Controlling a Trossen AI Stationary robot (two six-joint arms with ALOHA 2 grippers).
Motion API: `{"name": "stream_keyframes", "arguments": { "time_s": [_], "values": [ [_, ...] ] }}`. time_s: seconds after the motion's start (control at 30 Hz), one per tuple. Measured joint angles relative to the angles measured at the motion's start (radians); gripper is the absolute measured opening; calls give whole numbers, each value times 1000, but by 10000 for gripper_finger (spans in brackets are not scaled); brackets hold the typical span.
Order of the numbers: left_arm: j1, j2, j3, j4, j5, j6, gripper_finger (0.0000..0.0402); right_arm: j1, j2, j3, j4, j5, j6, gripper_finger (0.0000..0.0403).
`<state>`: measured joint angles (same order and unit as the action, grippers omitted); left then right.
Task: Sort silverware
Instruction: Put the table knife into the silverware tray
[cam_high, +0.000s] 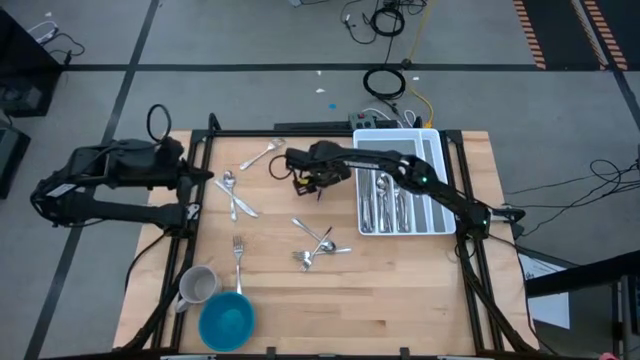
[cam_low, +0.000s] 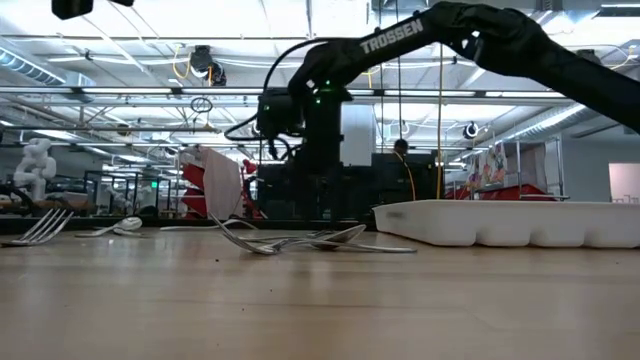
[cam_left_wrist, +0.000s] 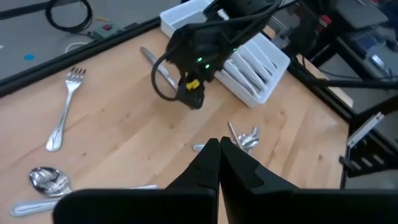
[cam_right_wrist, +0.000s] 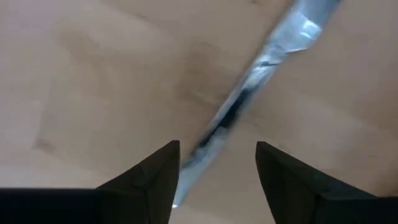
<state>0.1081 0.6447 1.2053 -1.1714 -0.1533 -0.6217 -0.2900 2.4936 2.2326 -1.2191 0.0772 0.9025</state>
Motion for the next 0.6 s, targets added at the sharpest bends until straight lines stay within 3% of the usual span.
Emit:
{"name": "stream_keyframes", "arguments": {
  "time_s": [0.23, 0.6],
  "values": [
    [0, -6, 0, 1, 23, 78, 9, -3, 11, 0, 45, -24, 120, 235],
    [0, -7, 0, 0, 51, 169, 10, -43, 12, -35, 103, -57, 209, 211]
  ]
}}
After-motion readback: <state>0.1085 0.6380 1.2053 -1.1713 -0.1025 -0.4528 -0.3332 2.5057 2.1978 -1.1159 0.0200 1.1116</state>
